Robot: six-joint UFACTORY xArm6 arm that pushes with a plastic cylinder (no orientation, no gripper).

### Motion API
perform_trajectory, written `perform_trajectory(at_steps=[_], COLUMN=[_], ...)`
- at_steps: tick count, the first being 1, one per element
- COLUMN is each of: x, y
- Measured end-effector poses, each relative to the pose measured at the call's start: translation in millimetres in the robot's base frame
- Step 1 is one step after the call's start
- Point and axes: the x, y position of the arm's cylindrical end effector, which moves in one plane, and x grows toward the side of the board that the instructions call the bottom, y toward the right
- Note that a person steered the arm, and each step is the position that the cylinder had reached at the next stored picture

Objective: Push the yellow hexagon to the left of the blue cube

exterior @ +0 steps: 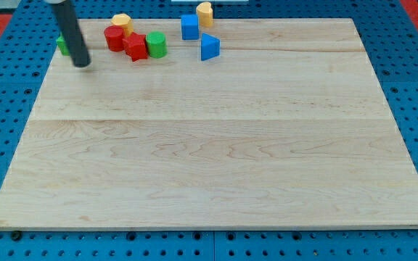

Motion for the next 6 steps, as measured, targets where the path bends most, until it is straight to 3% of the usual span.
perform_trajectory(at_steps=[1, 2, 4, 5, 6], x=[-32.4, -38.6, -66.2, -107.3, -107.9], y=[6.4, 42.1, -23.3, 6.0, 66.4])
